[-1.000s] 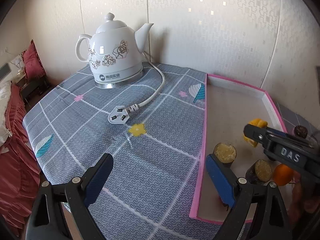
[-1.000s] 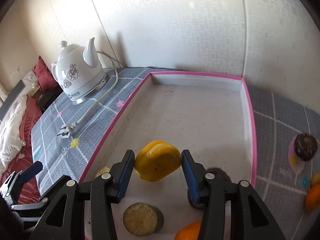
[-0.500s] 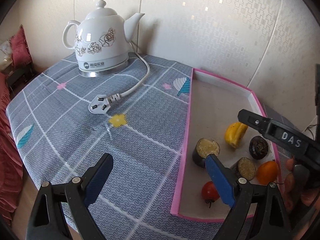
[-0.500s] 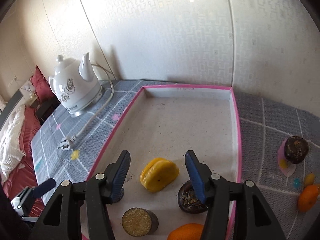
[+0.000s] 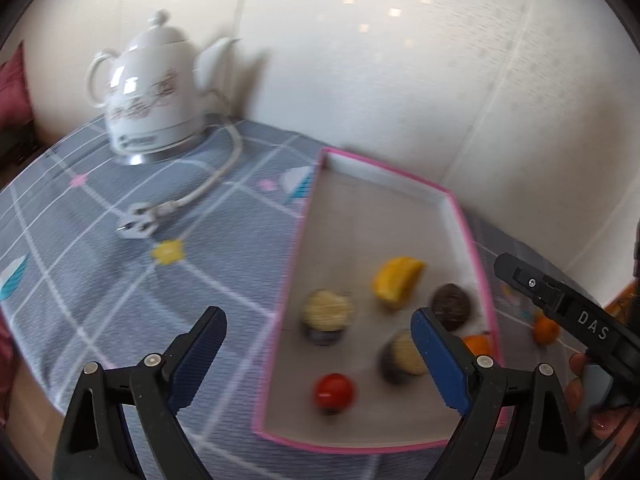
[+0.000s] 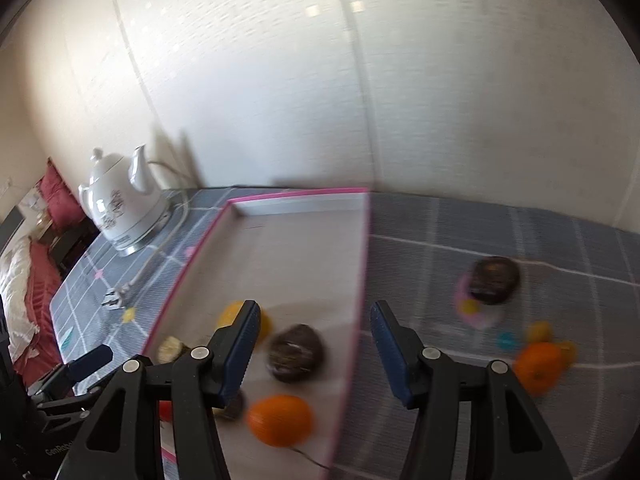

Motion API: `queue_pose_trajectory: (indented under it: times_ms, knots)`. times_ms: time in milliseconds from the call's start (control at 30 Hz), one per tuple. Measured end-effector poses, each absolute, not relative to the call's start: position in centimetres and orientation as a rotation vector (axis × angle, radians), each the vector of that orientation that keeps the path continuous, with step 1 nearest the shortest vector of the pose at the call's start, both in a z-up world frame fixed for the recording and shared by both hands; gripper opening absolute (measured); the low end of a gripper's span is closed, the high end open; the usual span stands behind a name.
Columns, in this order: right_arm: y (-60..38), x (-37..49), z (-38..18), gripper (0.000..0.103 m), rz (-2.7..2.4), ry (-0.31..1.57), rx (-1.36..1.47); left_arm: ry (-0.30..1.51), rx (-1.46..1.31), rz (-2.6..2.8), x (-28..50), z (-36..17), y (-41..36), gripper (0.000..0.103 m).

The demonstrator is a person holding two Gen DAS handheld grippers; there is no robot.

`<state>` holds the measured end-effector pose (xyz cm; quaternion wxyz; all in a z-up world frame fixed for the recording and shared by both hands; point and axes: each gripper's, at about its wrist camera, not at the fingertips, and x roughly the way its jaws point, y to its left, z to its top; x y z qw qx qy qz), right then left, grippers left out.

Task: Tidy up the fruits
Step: 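Move the right gripper to the small brown round fruit and grasp it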

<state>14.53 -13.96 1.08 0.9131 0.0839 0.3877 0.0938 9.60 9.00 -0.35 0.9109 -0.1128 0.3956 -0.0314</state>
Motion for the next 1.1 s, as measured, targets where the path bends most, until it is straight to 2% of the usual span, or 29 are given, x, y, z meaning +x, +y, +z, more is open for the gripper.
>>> queue_pose_trajectory:
  times_ms: [400, 700, 1100]
  knots:
    - [-23.0, 11.6, 0.8, 0.058, 0.018, 0.796, 0.192, 0.799, -0.107, -0.243, 9.8, 0.2, 0.3, 0.097]
    - [-32.4, 9.0, -0.7, 0.058, -0.2, 0.812, 0.326, 0.795, -0.019, -0.384, 8.8, -0.2, -6.9, 0.099]
    - [-33.2, 11.1, -4.2, 0.058, -0.177, 0.88, 0.328, 0.823, 0.036, -0.42, 8.7, -1.9, -11.3, 0.099]
